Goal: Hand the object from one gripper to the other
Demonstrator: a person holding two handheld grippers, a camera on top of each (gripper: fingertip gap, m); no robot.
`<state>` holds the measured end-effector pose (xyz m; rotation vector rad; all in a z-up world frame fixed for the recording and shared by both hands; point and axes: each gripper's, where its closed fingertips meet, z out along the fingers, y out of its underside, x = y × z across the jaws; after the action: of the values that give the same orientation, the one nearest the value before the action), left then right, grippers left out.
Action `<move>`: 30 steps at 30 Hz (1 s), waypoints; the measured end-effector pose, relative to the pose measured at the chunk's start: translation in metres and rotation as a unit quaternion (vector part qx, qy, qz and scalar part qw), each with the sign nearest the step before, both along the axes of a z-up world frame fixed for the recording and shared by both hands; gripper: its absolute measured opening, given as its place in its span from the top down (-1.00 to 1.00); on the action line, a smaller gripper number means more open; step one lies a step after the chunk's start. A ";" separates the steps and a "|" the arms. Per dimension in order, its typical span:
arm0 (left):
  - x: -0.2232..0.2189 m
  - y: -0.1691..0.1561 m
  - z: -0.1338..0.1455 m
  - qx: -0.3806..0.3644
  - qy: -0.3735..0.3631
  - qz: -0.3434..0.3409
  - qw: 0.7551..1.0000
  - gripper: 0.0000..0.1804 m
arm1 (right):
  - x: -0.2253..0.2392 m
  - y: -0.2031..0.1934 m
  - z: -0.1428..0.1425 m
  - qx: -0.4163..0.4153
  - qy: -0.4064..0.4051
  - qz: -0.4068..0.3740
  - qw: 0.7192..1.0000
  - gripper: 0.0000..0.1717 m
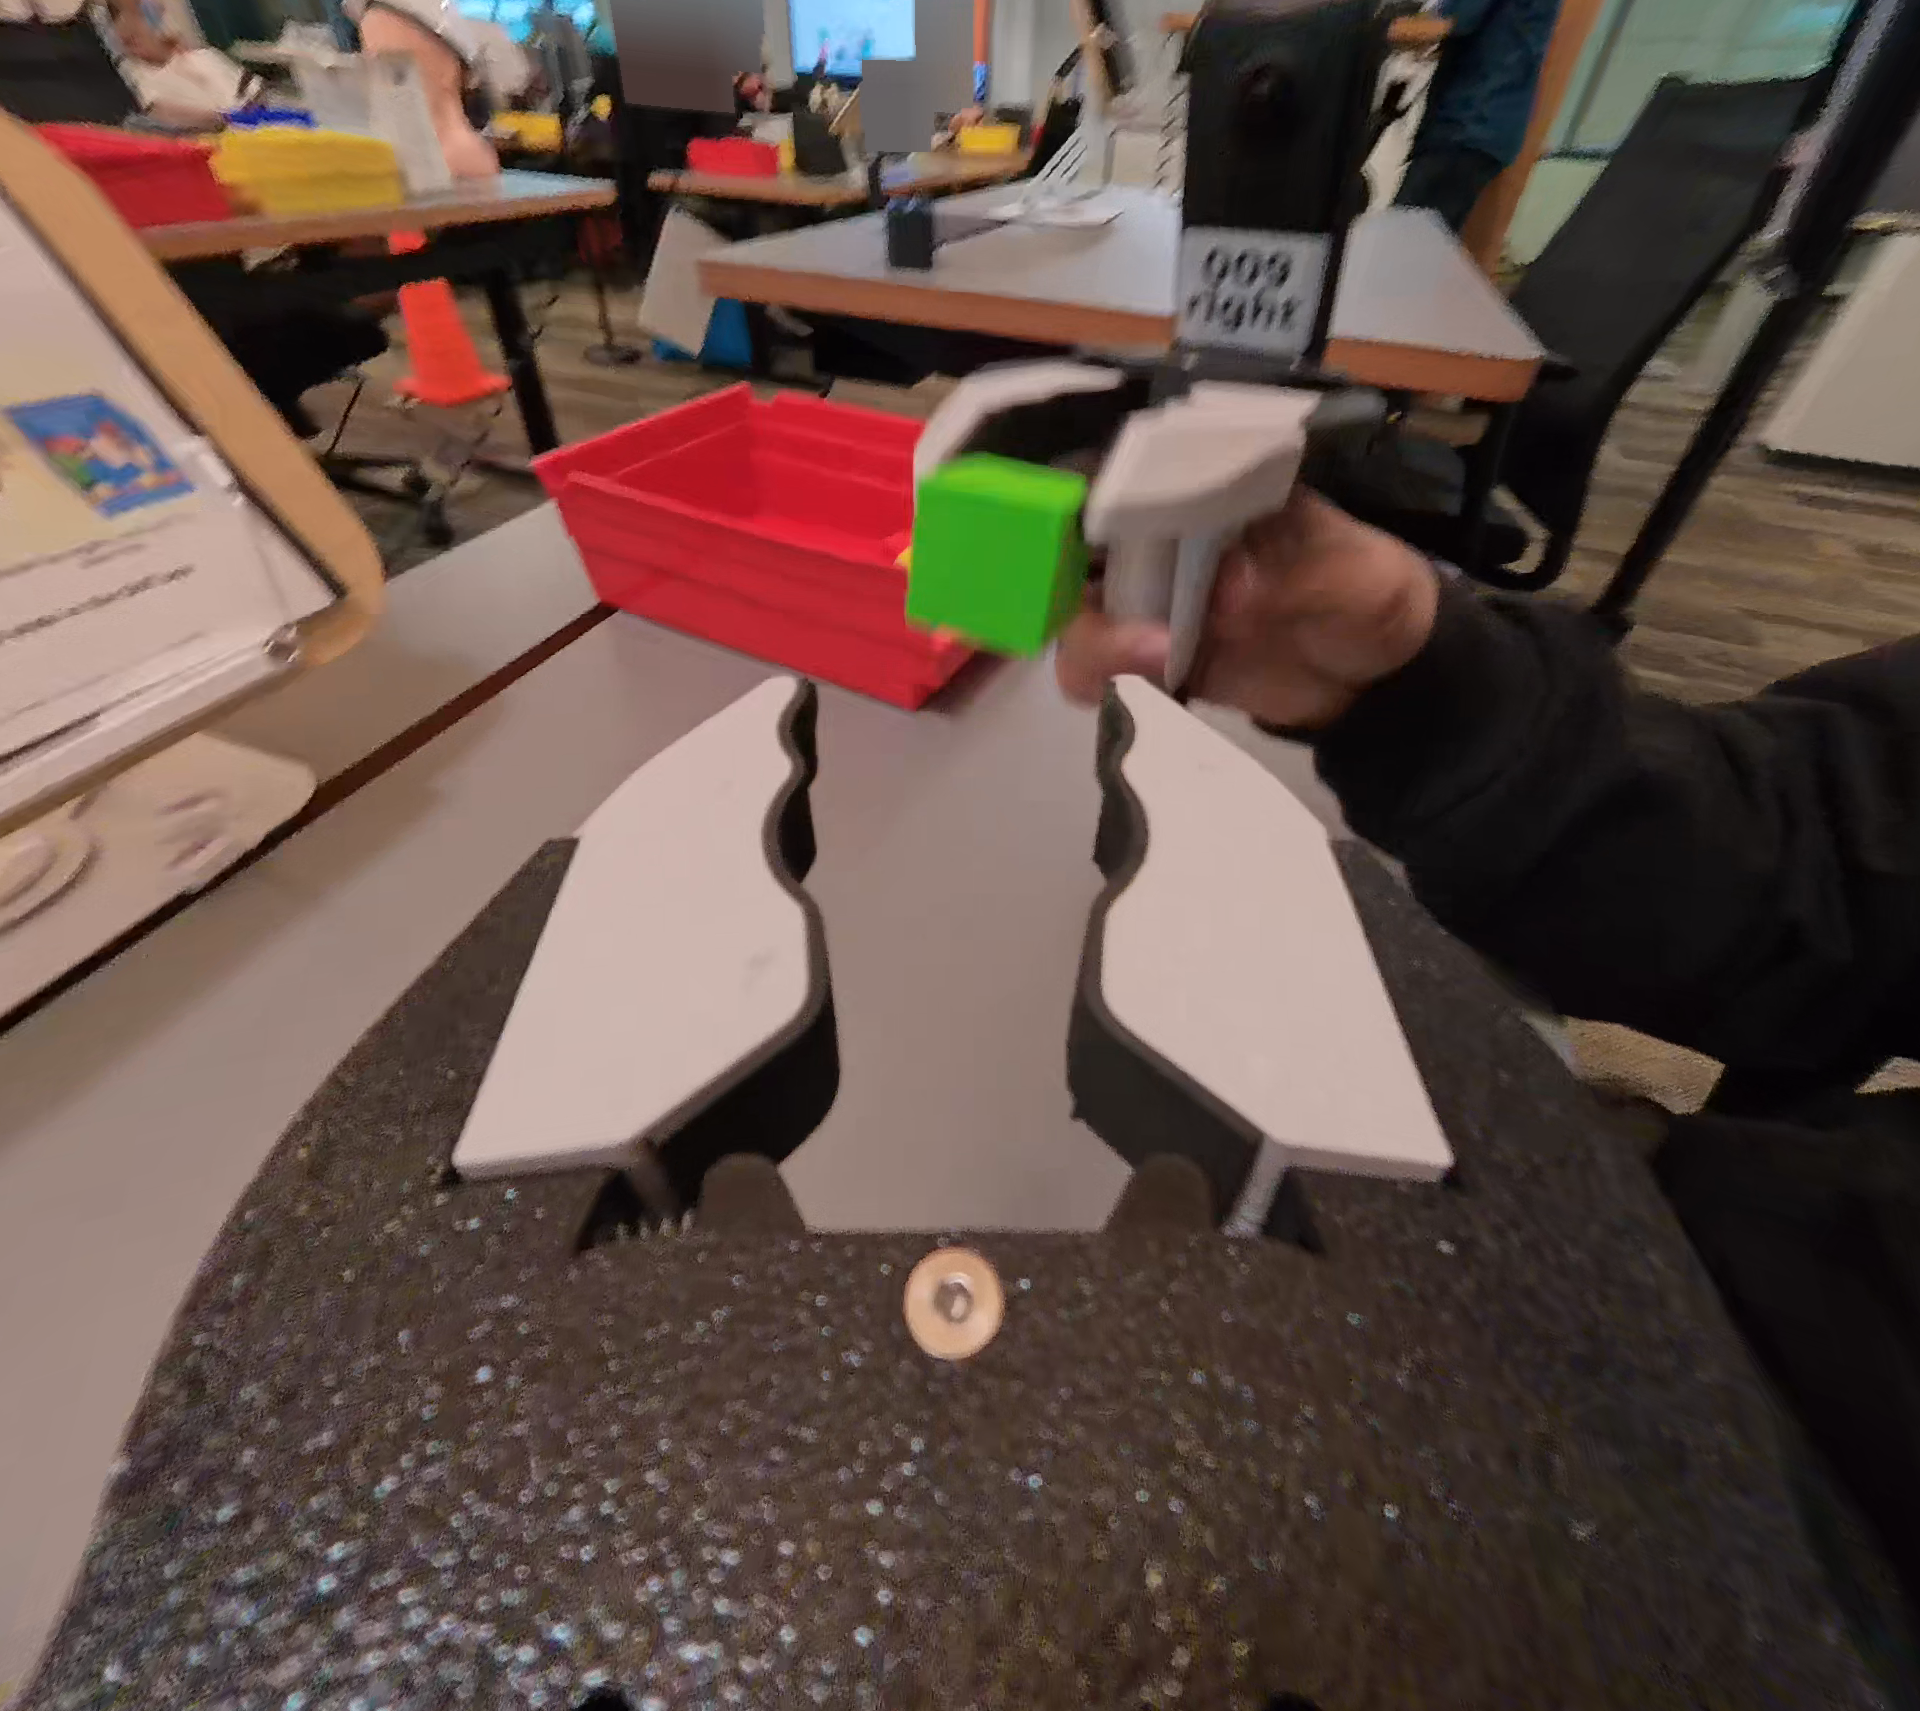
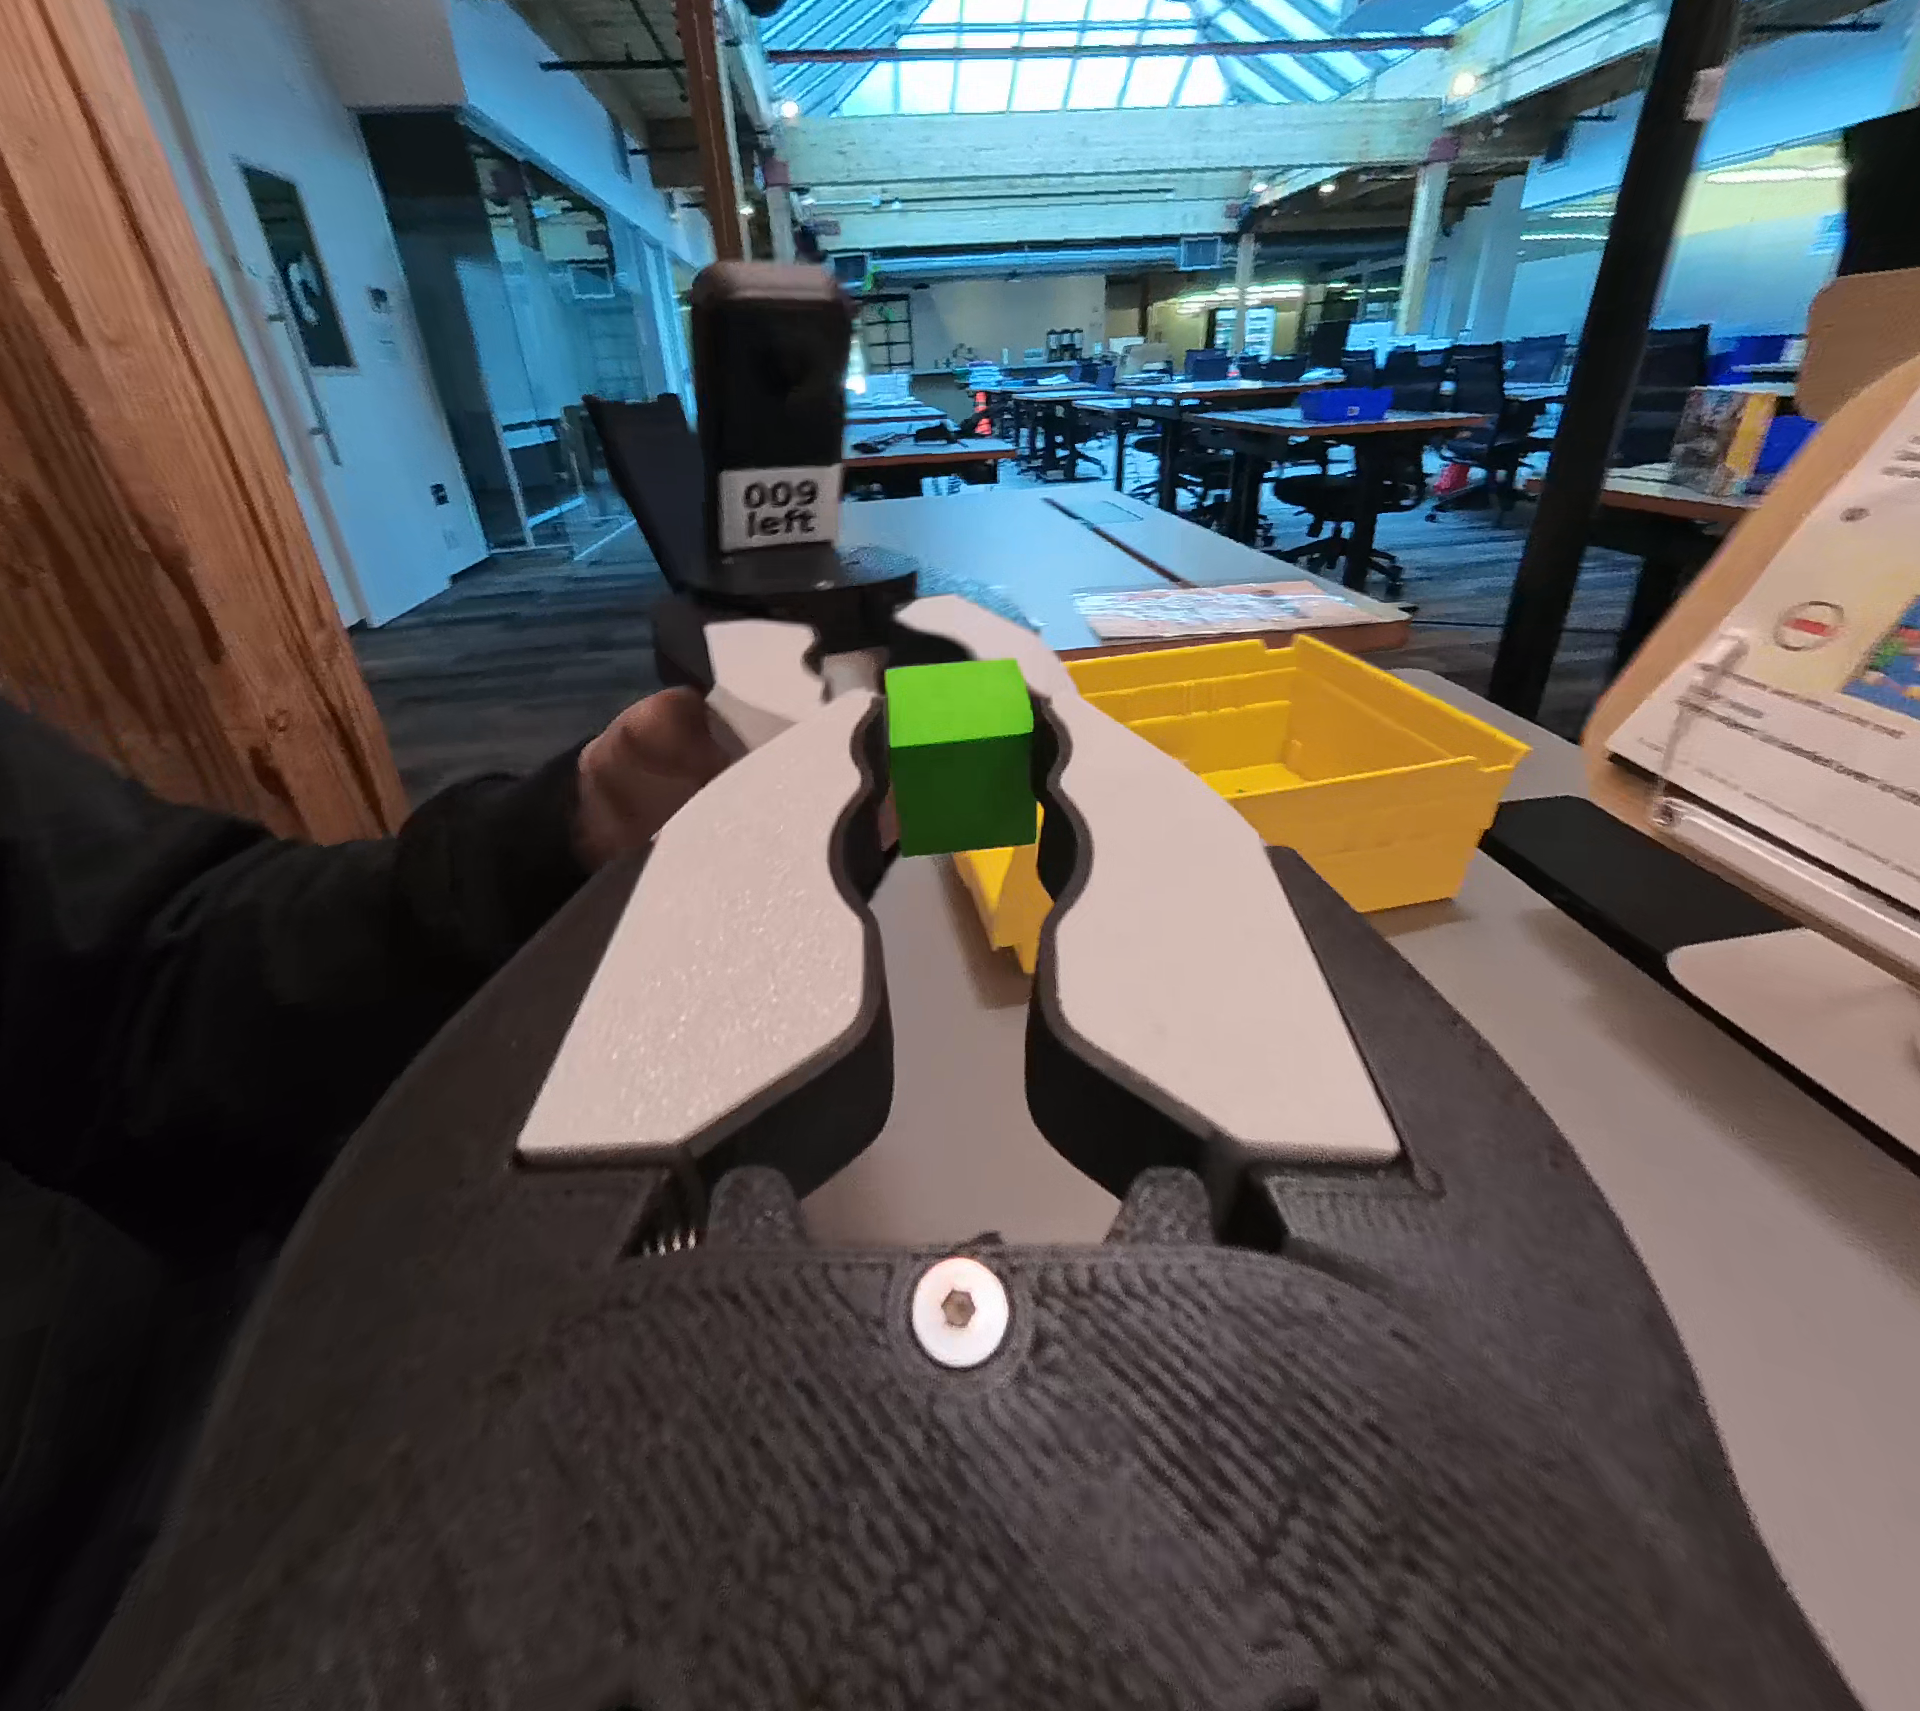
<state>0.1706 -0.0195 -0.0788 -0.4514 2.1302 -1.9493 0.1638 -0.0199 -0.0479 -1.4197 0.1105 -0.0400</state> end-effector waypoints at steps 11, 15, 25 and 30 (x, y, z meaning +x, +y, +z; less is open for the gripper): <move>-0.003 0.016 -0.033 0.054 0.031 0.032 0.998 0.48 | 0.148 -0.268 -0.076 -0.111 0.110 -0.504 0.849 0.69; -0.003 0.015 -0.035 0.051 0.037 0.027 0.998 0.49 | 0.163 -0.294 -0.119 -0.145 0.157 -0.531 0.820 0.69; 0.001 0.033 -0.045 0.055 0.053 0.054 0.996 0.45 | 0.180 -0.296 -0.143 -0.160 0.179 -0.547 0.802 0.28; 0.013 0.068 -0.044 0.067 0.061 0.109 0.990 0.45 | 0.169 -0.310 -0.105 -0.150 0.115 -0.588 0.787 0.19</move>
<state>0.1835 0.0490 -0.1225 -0.7609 2.1640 -1.6878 0.3325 -0.3300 -0.1528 -1.4592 1.2355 -0.9562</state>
